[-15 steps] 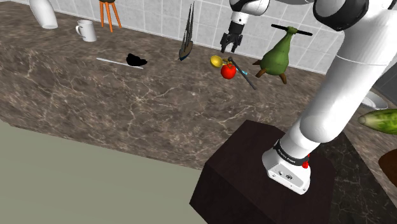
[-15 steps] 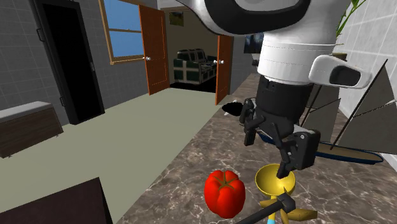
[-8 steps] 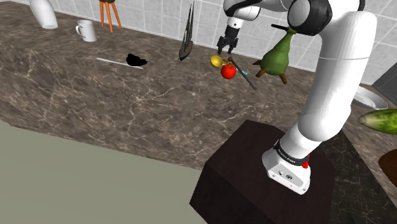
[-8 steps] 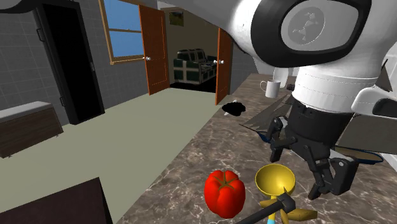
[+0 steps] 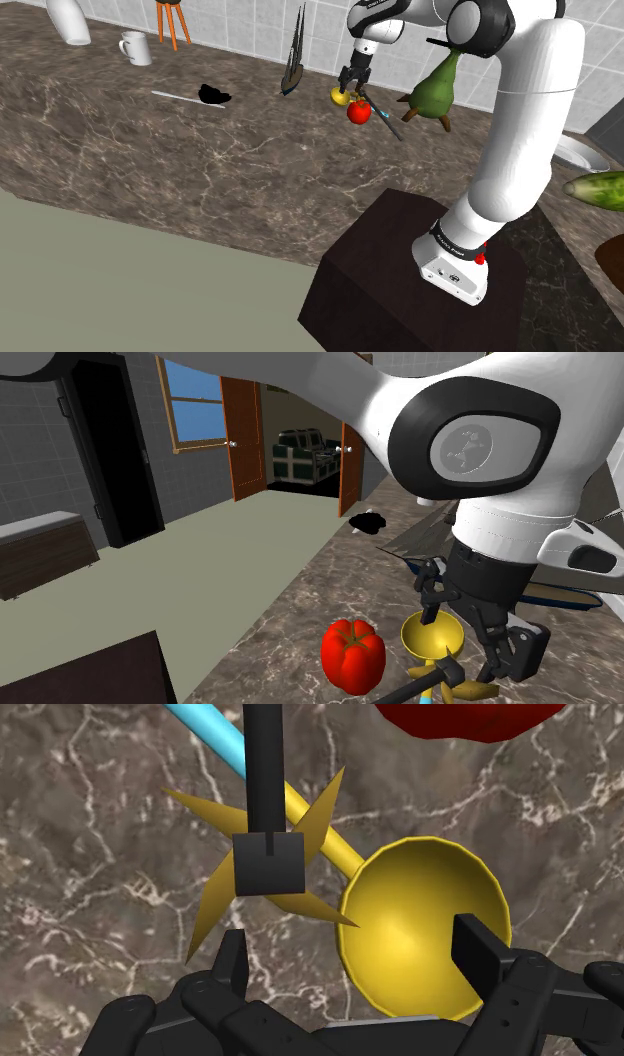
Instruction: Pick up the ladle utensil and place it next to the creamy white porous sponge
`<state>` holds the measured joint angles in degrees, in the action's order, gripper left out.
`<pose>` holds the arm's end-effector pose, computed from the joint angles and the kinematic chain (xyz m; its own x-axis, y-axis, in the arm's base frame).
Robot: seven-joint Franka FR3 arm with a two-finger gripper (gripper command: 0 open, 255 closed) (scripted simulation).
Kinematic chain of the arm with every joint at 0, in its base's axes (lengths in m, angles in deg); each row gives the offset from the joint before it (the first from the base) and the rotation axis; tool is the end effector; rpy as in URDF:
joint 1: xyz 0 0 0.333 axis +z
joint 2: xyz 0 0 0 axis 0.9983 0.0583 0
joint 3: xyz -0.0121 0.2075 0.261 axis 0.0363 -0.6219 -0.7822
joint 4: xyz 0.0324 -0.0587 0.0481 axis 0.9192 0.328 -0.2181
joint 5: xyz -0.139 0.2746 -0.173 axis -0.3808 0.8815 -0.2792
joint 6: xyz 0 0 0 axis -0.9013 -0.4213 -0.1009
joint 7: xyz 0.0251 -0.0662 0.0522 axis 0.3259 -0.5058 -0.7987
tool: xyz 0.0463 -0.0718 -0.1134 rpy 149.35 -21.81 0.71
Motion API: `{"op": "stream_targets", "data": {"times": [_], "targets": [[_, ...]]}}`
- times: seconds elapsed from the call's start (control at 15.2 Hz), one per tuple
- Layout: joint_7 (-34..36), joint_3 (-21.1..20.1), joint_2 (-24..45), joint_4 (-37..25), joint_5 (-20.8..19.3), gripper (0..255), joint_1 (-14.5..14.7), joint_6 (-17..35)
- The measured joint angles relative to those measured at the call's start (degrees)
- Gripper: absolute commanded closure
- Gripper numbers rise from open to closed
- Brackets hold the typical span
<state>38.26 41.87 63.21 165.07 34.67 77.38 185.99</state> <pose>0.5686 -0.2793 0.3707 0.9750 -0.2223 0.0054 -0.2209 -0.9710 -0.0914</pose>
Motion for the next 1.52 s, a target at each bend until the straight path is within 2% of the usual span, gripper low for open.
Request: {"op": "stream_targets", "data": {"times": [0.26,0.33,0.99,1.52], "targets": [[-0.03,-0.01,0.07,0.02,0.04,0,-0.02,0.10],[-0.03,-0.01,0.07,0.02,0.04,255,-0.02,0.10],[-0.03,0.00,0.07,0.02,0.03,255,-0.02,0.10],[0.97,0.46,-1.94,-2.58,-1.07,255,0.17,-4.31]]}}
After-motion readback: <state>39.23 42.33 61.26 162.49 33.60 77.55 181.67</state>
